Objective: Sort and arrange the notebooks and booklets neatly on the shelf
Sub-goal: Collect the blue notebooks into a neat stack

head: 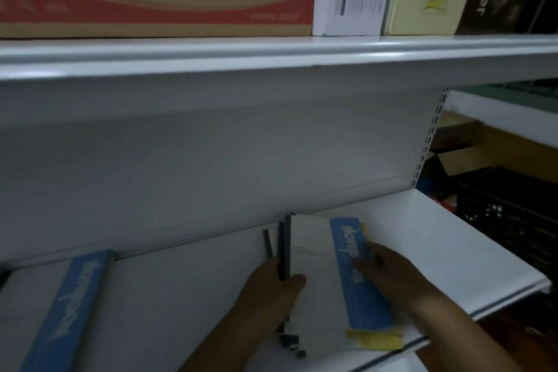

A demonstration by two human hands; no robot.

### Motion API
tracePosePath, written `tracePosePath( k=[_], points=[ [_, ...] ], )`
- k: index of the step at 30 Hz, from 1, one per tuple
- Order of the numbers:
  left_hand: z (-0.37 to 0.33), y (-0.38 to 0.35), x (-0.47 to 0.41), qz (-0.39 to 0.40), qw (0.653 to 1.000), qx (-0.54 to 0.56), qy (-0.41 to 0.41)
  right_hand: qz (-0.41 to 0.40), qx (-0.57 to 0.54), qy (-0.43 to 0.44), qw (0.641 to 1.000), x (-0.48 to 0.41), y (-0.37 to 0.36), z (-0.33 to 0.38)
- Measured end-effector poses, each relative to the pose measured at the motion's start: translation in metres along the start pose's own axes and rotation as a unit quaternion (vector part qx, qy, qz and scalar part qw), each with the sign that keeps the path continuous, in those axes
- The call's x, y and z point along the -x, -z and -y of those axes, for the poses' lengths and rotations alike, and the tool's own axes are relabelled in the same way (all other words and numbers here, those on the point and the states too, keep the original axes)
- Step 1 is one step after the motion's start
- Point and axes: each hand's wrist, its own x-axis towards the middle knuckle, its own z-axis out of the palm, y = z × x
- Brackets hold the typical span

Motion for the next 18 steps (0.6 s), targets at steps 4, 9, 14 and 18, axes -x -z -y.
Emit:
tracePosePath(
  k=[4,9,14,18],
  points=[
    [-0.009,-0.011,-0.012,-0.037,0.995,0.087,0.04,0.02,-0.06,0.03,0.998,-0.005,-0.005,-0.007],
    [-0.021,0.015,-0.025,0.0,0.963,0.242,0.119,0.021,-0.139,0.025,0.99,-0.013,-0.012,-0.022],
    [-0.026,-0.001,-0.01,0.063,0.967,0.228,0.097,0.024,-0.242,0.03,0.97,-0.007,-0.009,-0.024],
    [-0.024,-0.003,0.015,-0.006,0.971,0.236,-0.043,0.035,-0.353,0.062,0.933,0.0,0.001,-0.005]
  ],
)
